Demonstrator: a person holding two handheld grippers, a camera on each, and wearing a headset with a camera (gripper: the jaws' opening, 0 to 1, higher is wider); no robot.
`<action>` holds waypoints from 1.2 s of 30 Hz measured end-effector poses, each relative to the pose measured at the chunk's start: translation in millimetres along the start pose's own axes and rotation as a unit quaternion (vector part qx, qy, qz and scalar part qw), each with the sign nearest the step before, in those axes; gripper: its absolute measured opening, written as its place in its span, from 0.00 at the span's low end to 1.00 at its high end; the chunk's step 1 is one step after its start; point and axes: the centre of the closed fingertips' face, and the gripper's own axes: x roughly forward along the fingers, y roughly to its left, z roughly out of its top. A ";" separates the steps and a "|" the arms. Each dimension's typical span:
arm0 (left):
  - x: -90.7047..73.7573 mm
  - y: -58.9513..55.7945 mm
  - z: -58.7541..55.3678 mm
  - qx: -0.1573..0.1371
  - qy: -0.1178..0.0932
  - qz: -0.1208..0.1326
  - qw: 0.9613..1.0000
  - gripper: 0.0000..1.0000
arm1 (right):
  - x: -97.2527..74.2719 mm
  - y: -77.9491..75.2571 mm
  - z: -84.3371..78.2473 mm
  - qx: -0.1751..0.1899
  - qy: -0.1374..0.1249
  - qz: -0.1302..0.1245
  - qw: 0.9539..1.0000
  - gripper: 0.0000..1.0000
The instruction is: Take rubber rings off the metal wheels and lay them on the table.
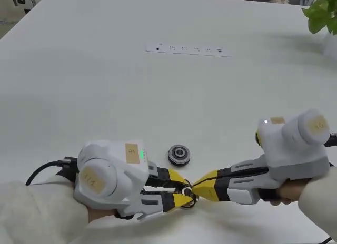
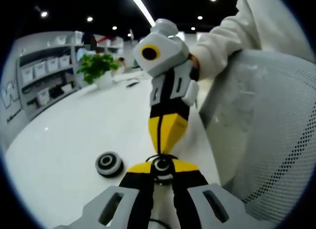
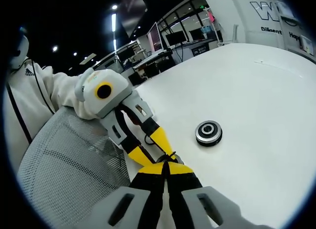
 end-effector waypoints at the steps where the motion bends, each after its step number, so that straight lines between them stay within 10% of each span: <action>1: 0.1 0.0 0.0 0.000 0.001 0.001 1.000 0.14 | -0.5 -1.0 -0.5 0.002 0.000 -0.001 1.000 0.00; 15: -7.2 2.2 3.3 0.028 0.038 -0.002 0.999 0.17 | -2.3 -7.9 -3.8 0.012 0.005 -0.017 1.000 0.00; 36: -71.4 8.0 36.8 -0.008 -0.002 0.015 1.000 0.54 | -5.2 -4.6 1.5 0.018 -0.003 -0.015 1.000 0.00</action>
